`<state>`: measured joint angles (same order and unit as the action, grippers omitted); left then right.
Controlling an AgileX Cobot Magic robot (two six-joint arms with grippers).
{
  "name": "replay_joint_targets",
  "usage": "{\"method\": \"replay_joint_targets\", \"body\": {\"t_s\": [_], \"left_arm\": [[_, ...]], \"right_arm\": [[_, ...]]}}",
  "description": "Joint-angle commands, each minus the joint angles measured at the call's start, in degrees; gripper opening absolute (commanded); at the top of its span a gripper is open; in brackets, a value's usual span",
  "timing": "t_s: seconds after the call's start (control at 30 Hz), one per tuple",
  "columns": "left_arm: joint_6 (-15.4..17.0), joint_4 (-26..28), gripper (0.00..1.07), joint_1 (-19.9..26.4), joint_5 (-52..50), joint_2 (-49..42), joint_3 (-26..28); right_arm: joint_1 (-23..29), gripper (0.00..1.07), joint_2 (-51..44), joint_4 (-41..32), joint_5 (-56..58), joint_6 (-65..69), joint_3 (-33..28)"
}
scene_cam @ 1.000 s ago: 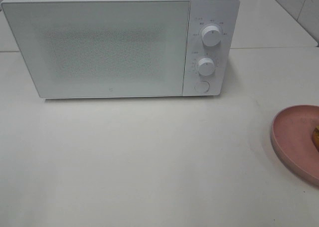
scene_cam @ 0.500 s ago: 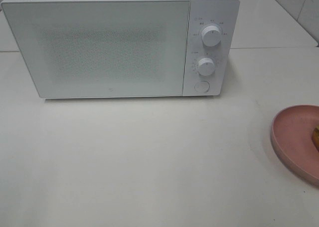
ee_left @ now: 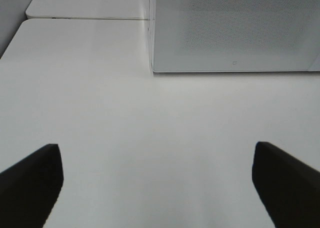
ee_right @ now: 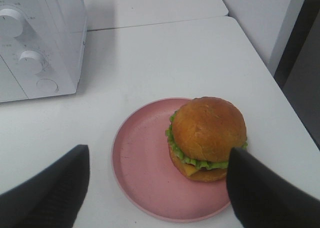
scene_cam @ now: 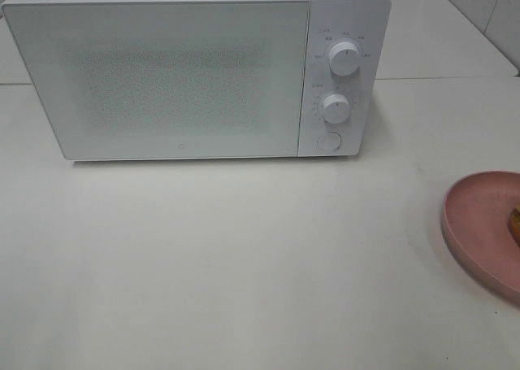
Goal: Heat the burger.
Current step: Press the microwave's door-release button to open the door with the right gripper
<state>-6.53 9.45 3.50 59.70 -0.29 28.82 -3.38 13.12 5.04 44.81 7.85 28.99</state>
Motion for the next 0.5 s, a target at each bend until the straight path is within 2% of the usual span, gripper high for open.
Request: {"method": "replay_joint_targets", "body": {"t_s": [0.03, 0.37, 0.5], "left_arm": [[0.2, 0.3, 0.98, 0.1, -0.2, -0.5, 0.1], [0.2, 0.3, 0.98, 0.1, -0.2, -0.5, 0.1], [0.2, 0.3, 0.98, 0.1, -0.2, -0.5, 0.1]], "right_arm": [[0.1, 0.71, 3.0, 0.3, -4.9, -0.1, -0.5], [0.1, 0.71, 11.4, 0.3, -11.8, 0.1, -0.5], [0.1, 0.71, 17.2, 0.3, -18.6, 0.1, -0.5]]}}
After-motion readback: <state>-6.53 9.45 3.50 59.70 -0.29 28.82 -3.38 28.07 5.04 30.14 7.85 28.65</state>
